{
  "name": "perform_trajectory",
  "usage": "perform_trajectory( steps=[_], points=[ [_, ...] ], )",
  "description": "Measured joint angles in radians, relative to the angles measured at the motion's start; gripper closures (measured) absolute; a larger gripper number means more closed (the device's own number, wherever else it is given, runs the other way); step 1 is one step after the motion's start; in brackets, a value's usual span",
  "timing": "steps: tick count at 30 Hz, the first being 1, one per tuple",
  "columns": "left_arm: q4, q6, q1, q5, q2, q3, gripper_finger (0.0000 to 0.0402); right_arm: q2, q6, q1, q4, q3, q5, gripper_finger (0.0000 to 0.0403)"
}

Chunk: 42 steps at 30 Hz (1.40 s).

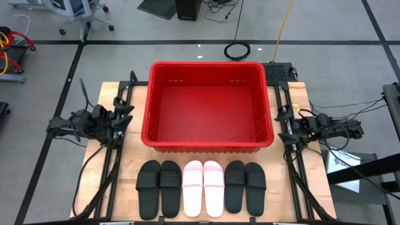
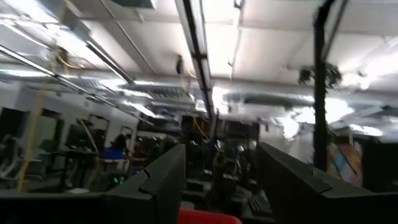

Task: Pick and place slides into bin
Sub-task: Put the black slide into the red bin

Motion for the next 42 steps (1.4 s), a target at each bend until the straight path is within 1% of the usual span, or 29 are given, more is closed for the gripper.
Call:
perform_trajectory(
  steps=[3,5,7,11,14,18,22,25,28,33,38,42],
  points=[
    [0.012,-0.002,0.0,0.081,0.1,0.039,0.0199,0.073,-0.001,0.0,-0.007,0.04,-0.085,0.0149],
    [0.04,-0.002,0.0,0.135,0.168,0.062,0.0199,0.124,-0.001,0.001,0.001,0.068,-0.125,0.0149],
    [0.051,-0.002,-0.003,0.166,0.232,0.093,0.0199,0.179,-0.003,0.008,-0.002,0.088,-0.151,0.0149],
    [0.052,-0.001,-0.036,0.173,0.349,0.153,0.0199,0.279,-0.018,0.055,0.0,0.137,-0.16,0.0149],
    [0.053,0.018,-0.076,0.18,0.425,0.197,0.0199,0.343,-0.057,0.114,-0.001,0.179,-0.16,0.0149],
    [0.054,0.048,-0.141,0.181,0.502,0.251,0.0199,0.405,-0.14,0.201,0.0,0.263,-0.158,0.0149],
    [0.055,0.093,-0.221,0.181,0.553,0.295,0.0199,0.461,-0.241,0.27,0.001,0.346,-0.146,0.0149],
    [0.055,0.127,-0.278,0.181,0.581,0.32,0.0199,0.5,-0.289,0.314,-0.045,0.409,-0.071,0.0149],
    [0.058,0.162,-0.332,0.174,0.595,0.337,0.0199,0.536,-0.307,0.357,-0.169,0.489,0.032,0.0149],
    [0.057,0.216,-0.403,0.084,0.596,0.339,0.0199,0.62,-0.319,0.449,-0.331,0.63,0.187,0.0149],
    [0.057,0.251,-0.442,0.001,0.596,0.339,0.0199,0.695,-0.329,0.556,-0.464,0.795,0.301,0.0149],
    [0.057,0.251,-0.455,-0.022,0.595,0.339,0.0199,0.764,-0.301,0.648,-0.62,0.939,0.42,0.0149]
  ],
)
